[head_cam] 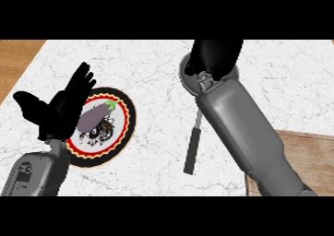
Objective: Pick the bell pepper from the cutting board and place it in the pan
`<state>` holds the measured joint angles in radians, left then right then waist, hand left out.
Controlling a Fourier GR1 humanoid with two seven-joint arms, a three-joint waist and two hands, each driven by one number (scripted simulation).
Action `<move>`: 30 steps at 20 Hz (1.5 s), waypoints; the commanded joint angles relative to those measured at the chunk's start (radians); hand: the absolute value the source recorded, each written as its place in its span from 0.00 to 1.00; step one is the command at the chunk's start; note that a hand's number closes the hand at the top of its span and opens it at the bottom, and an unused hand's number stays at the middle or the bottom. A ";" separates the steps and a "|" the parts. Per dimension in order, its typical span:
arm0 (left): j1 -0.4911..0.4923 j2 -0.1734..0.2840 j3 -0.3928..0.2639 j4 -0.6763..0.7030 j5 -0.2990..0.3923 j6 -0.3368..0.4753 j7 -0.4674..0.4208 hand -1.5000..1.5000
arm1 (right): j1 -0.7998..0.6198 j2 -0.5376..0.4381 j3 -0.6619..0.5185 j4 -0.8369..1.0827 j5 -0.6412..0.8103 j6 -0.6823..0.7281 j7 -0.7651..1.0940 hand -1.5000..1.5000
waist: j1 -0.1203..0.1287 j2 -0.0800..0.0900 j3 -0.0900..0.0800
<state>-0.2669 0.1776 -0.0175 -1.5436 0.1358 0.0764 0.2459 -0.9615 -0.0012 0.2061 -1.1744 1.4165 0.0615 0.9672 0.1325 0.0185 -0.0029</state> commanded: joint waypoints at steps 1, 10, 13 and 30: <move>0.022 -0.008 0.013 0.021 -0.008 0.010 -0.043 0.50 | -0.105 0.001 0.023 0.192 -0.061 -0.145 0.131 1.00 | -0.036 0.002 0.001; 0.049 -0.016 0.033 -0.013 -0.026 0.055 -0.010 0.50 | -0.144 -0.029 -0.088 0.471 -0.112 -0.395 -0.069 1.00 | -0.100 -0.007 0.003; 0.073 0.028 0.054 -0.072 0.015 -0.001 0.015 0.50 | -0.119 0.001 -0.103 0.581 -0.129 -0.557 -0.143 1.00 | -0.080 -0.003 0.003; 0.073 -0.003 0.033 -0.065 -0.013 0.008 -0.010 0.50 | -0.089 -0.039 -0.371 0.924 -0.386 -0.728 -0.414 0.00 | -0.068 0.007 0.006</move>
<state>-0.2052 0.1875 0.0374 -1.5725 0.1387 0.0687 0.2138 -1.0901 -0.0344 -0.1027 -0.2845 1.1006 -0.6401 0.6472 0.0624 0.0264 0.0014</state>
